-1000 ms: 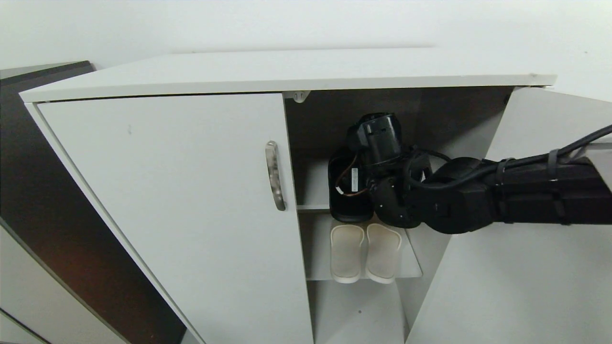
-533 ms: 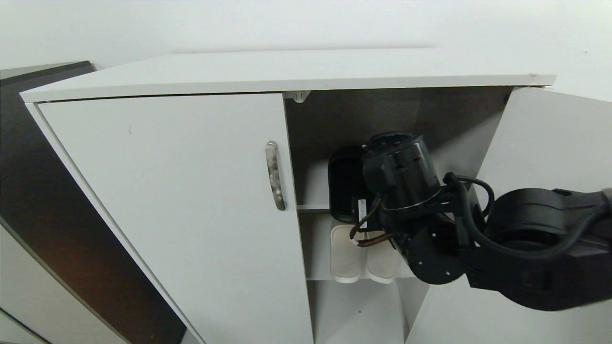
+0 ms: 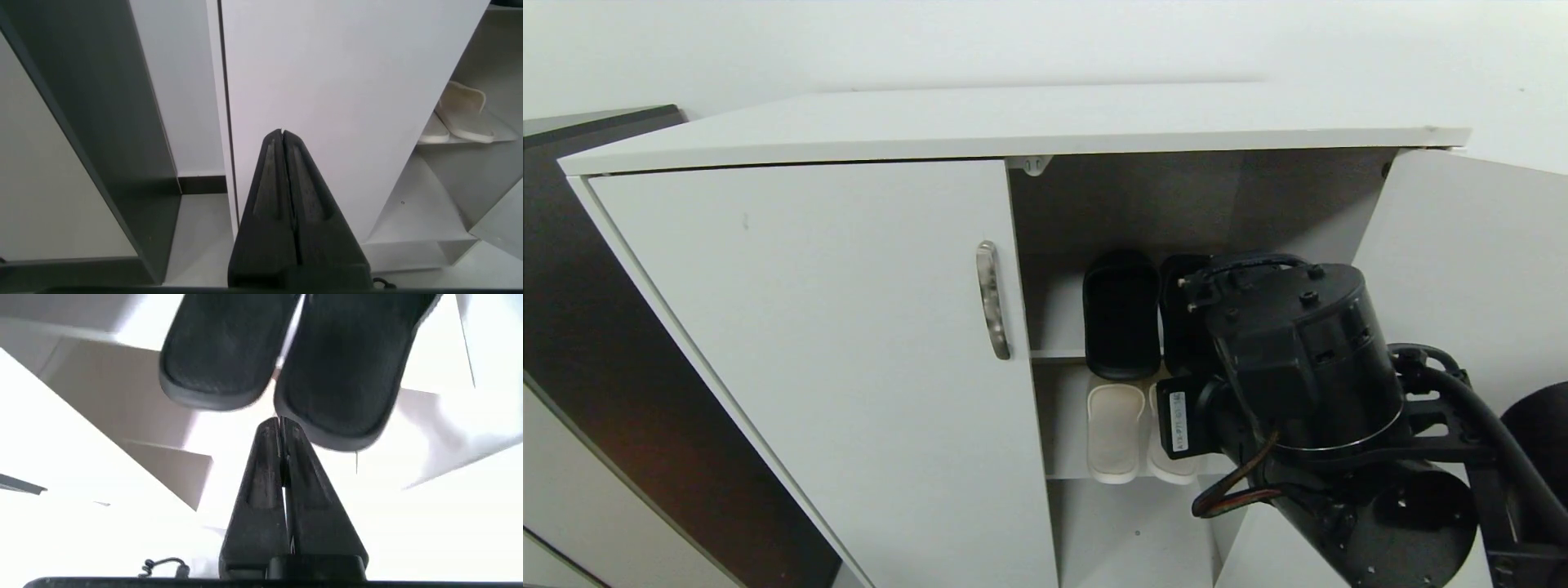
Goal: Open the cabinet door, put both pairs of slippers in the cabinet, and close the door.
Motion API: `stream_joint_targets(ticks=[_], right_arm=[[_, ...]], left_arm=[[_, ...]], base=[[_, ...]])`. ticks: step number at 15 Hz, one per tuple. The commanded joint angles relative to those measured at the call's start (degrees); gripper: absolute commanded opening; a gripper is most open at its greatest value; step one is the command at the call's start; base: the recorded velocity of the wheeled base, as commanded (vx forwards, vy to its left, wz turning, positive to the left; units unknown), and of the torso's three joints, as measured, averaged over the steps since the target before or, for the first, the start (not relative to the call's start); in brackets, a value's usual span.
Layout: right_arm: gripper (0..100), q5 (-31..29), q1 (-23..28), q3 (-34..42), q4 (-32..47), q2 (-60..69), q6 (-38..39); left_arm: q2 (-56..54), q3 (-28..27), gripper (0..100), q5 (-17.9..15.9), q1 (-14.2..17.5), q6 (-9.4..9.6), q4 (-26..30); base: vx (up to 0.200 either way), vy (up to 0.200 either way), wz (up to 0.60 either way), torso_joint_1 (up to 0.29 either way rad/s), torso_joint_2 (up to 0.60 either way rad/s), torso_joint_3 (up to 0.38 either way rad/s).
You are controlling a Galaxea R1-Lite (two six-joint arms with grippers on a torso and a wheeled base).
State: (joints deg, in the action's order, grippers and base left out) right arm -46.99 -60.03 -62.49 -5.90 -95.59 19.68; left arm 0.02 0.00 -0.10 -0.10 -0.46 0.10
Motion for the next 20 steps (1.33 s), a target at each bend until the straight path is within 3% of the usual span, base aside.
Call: stream_joint_targets(ticks=[1, 11, 20], right_arm=[[0, -0.03, -0.09, 0.79, 0.01, 0.49, 0.01], [0, -0.20, -0.09, 1.84, -1.48, -0.39, 0.01], [0, -0.11, -0.09, 2.20, -2.10, -0.57, 0.01]], left_arm=[[0.06, 0.00, 0, 0.01, 0.01, -0.06, -0.01], [0.06, 0.00, 0, 0.01, 0.01, 0.02, -0.01], [-0.02, 0.00, 0, 0.01, 0.01, 0.02, -0.01]], base=[[0.000, 0.000, 0.00, 0.000, 0.00, 0.000], [0.000, 0.000, 0.00, 0.000, 0.00, 0.000], [-0.200, 0.000, 0.00, 0.001, 0.00, 0.002]])
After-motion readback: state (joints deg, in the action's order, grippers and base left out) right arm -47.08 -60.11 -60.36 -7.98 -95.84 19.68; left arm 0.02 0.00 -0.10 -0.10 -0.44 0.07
